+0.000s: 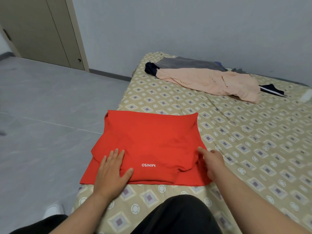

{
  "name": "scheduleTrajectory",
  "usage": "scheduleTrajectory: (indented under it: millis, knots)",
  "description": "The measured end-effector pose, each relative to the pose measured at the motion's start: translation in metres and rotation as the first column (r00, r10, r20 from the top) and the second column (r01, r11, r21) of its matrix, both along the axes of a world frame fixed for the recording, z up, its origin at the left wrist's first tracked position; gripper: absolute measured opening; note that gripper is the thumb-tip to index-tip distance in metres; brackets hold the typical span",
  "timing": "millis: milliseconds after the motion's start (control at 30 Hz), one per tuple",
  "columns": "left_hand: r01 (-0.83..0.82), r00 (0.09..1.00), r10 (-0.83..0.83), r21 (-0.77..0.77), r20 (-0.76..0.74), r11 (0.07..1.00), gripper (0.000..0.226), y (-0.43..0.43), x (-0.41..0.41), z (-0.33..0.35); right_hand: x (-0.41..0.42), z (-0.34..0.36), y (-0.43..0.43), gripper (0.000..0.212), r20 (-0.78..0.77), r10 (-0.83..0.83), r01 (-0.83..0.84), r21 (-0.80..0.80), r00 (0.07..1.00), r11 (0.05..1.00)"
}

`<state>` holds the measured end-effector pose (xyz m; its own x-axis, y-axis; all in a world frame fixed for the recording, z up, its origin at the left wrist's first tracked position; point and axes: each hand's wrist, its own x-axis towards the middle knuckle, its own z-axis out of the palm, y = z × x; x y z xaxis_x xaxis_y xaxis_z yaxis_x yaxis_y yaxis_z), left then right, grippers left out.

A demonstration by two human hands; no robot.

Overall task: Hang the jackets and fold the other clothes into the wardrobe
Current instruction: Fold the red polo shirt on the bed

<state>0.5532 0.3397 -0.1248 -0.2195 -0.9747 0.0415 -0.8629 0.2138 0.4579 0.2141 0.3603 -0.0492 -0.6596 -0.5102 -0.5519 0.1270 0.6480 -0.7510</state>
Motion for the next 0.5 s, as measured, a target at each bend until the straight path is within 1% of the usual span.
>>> scheduleTrajectory:
  millis: [33, 67, 100, 133, 200, 300, 400, 500]
  knots:
    - [0.0, 1.0, 0.0, 0.009, -0.019, 1.0, 0.085, 0.005, 0.001, 0.0, 0.0, 0.009, -0.005, 0.04, 0.168, 0.0, 0.0, 0.0, 0.986, 1.0]
    - [-0.002, 0.999, 0.003, 0.023, -0.05, 1.0, 0.083, 0.01, 0.001, 0.0, 0.002, 0.018, -0.009, 0.022, 0.251, 0.011, -0.012, 0.003, 0.968, 1.0]
    - [-0.012, 0.995, 0.016, 0.038, -0.096, 0.999, 0.08, 0.013, 0.002, 0.002, 0.006, 0.025, -0.014, 0.009, 0.288, 0.045, -0.04, -0.021, 0.956, 0.999]
    - [-0.024, 0.987, 0.033, 0.057, -0.155, 0.998, 0.076, 0.015, 0.004, 0.002, 0.012, 0.03, -0.02, 0.01, 0.279, 0.079, -0.064, -0.062, 0.957, 0.996]
    - [-0.066, 0.951, 0.092, 0.099, -0.296, 0.993, 0.071, 0.016, 0.006, 0.007, 0.033, 0.042, -0.036, 0.025, 0.214, 0.144, -0.109, -0.169, 0.966, 0.98]
    - [-0.153, 0.84, 0.208, 0.15, -0.5, 0.977, 0.056, 0.008, 0.006, 0.023, 0.085, 0.054, -0.056, 0.042, 0.132, 0.237, -0.191, -0.29, 0.963, 0.938]
    - [-0.225, 0.694, 0.322, 0.231, -0.644, 0.947, 0.041, -0.006, 0.01, 0.04, 0.146, 0.046, -0.069, 0.045, 0.061, 0.373, -0.336, -0.319, 0.926, 0.886]
    - [-0.273, 0.594, 0.408, 0.303, -0.693, 0.913, 0.033, -0.018, 0.025, 0.041, 0.195, 0.017, -0.071, 0.048, 0.025, 0.506, -0.48, -0.274, 0.862, 0.833]
